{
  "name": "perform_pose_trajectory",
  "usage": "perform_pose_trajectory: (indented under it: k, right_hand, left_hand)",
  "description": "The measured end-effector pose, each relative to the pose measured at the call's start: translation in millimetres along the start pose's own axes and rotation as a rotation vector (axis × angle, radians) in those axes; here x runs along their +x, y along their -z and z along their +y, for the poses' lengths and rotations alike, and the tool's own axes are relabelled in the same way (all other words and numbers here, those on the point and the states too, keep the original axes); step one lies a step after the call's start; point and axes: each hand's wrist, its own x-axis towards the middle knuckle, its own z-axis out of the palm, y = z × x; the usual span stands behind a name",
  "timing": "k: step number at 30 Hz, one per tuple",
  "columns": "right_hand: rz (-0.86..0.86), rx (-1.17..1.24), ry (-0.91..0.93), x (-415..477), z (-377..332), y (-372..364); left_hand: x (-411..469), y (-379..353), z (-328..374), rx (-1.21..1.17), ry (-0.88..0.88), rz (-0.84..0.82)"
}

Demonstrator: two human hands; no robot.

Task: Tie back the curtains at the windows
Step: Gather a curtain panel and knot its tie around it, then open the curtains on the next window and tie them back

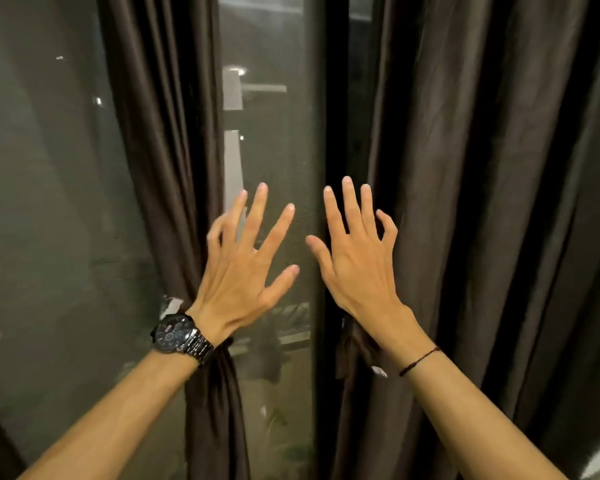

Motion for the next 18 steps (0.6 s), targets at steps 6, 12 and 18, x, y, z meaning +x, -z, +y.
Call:
perform_pose_trajectory:
  k: [6,12,18]
  right_hand:
    - [0.064,-0.081,-0.032,36,63,29]
    - [0.096,-0.076,0.033,62,137,42]
    - [0.121,-0.042,0.089,84,206,40]
  left_hand:
    - [84,-6,35,-0.024,0.073,0.084]
    - [165,-23,87,-0.029,0.161,0.17]
    - [229,-45,137,-0.024,0.205,0.097]
